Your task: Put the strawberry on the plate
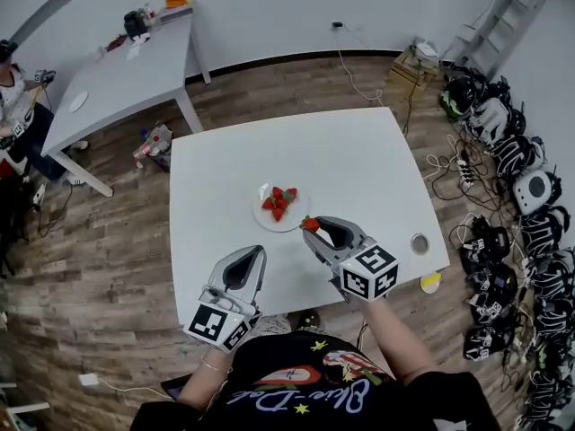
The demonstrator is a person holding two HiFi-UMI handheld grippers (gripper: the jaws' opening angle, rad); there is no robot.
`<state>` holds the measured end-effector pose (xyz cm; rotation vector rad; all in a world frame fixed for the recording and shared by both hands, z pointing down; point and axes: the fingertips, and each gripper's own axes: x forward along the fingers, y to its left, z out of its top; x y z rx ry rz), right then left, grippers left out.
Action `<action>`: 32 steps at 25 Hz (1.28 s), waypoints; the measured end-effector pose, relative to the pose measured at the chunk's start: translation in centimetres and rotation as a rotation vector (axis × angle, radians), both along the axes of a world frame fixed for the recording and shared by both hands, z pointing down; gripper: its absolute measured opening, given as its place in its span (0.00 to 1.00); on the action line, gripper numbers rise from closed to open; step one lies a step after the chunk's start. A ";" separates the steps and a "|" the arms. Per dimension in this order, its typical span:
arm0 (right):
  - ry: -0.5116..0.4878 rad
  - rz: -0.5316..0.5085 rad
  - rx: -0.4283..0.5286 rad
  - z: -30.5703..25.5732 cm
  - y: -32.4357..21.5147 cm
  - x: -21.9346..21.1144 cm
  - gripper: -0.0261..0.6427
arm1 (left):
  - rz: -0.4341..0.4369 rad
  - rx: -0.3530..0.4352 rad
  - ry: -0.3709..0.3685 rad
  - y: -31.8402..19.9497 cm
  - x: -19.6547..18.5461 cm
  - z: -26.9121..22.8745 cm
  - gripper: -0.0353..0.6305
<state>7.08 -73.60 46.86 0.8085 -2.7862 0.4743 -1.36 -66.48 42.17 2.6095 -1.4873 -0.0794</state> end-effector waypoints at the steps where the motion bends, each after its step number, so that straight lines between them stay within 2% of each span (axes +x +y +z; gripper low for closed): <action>1: 0.026 -0.002 -0.010 0.7 -0.8 -0.5 0.26 | -0.003 -0.005 0.001 -0.7 -0.5 0.1 0.03; 9: 0.311 -0.090 -0.049 8.1 -5.7 -4.0 0.26 | -0.039 -0.016 0.008 -4.5 -4.0 0.5 0.03; 14: 0.430 -0.127 -0.087 11.7 -7.0 -4.9 0.26 | -0.043 -0.047 -0.013 -5.2 -5.1 1.8 0.03; 17: 0.419 -0.150 -0.096 12.0 -7.0 -5.3 0.26 | -0.047 -0.058 -0.002 -5.2 -5.3 2.1 0.03; 24: 0.465 -0.170 -0.100 13.8 -7.4 -5.2 0.26 | -0.052 -0.080 0.018 -5.3 -5.8 2.6 0.03; 29: 0.407 -0.197 -0.065 13.4 -7.3 -5.5 0.26 | -0.060 -0.079 0.031 -5.3 -5.9 2.3 0.03; 32: 0.379 -0.191 -0.042 12.6 -7.1 -5.2 0.30 | -0.068 -0.080 0.023 -5.3 -6.0 2.3 0.03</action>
